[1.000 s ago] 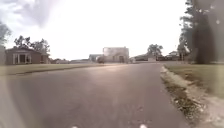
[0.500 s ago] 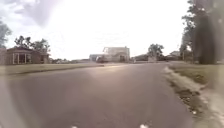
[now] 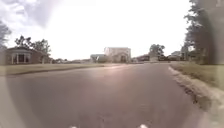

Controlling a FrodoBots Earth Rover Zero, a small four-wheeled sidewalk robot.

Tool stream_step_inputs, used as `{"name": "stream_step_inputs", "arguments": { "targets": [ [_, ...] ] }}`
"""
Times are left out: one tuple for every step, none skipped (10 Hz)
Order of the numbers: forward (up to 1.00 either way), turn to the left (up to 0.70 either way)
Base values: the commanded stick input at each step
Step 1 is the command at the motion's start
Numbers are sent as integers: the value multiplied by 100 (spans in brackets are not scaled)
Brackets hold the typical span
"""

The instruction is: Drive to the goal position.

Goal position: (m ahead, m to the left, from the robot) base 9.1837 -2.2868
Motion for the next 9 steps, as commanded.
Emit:
{"name": "stream_step_inputs", "arguments": {
  "targets": [
    [100,-23],
    [100,-10],
    [100,0],
    [100,0],
    [100,0],
    [100,0],
    [100,0],
    [100,0],
    [100,0]
  ]
}}
